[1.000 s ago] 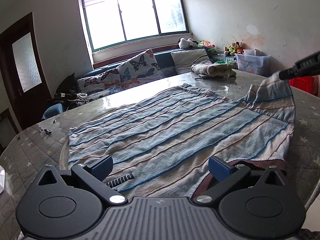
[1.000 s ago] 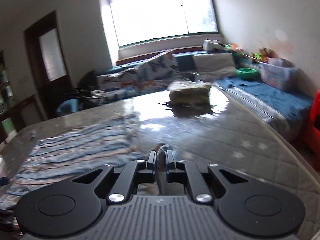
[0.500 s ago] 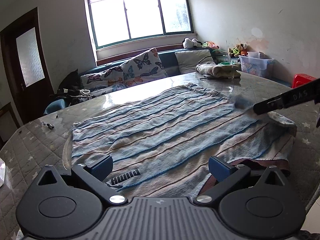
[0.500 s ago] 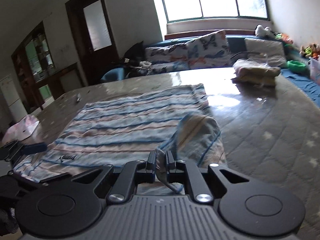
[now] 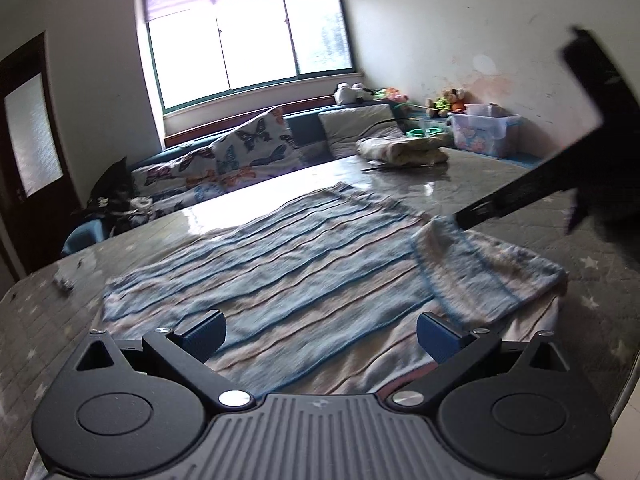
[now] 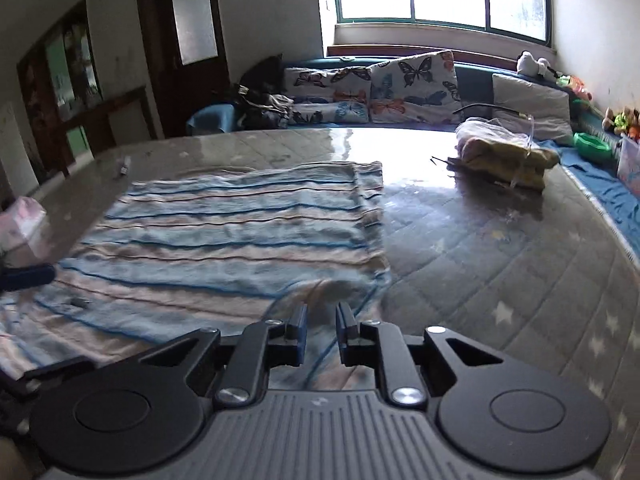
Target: Fold clothes
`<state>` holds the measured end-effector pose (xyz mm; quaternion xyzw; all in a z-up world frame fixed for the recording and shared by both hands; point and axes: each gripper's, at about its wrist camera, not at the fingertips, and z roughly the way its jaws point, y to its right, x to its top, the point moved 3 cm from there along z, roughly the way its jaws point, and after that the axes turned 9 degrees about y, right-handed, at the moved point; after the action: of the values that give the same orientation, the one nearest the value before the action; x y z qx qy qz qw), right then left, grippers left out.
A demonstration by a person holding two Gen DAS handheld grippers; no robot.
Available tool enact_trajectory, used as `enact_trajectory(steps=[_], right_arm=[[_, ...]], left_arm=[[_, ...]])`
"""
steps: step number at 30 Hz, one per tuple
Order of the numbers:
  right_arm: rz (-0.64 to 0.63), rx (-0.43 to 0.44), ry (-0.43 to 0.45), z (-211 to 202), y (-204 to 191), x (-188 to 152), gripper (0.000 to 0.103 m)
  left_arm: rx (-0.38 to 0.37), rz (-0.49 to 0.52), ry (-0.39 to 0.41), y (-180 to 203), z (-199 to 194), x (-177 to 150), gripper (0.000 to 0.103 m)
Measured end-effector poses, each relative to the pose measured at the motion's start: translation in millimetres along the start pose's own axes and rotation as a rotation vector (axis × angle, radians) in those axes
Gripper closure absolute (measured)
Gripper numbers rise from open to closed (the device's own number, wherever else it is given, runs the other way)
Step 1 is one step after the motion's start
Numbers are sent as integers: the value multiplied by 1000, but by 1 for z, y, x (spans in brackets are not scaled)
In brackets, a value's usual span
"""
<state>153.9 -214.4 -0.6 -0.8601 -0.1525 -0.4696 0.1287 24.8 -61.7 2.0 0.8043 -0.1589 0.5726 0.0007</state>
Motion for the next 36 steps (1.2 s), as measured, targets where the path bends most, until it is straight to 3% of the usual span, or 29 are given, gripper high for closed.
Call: enact_trajectory(steps=[8,17,24,30,36], right_arm=[[-62,-4,-64,46,4,-4,87],[-81,11,-47,41,5,0,81],[-97,9,-55,47,1,0,80],[-123,14,-53,46,-11,2,74],[-122,10,-54,46,-17,-1,70]], left_arm=[[-54,0,-44,26,34,9,0],[-52,17,-134,41,61,-5,0],[-42,10,-135,38,57,-5,0],[3,-72,-116,15,34,-3,0],[130,-142,-109,-33,-3,-13,0]])
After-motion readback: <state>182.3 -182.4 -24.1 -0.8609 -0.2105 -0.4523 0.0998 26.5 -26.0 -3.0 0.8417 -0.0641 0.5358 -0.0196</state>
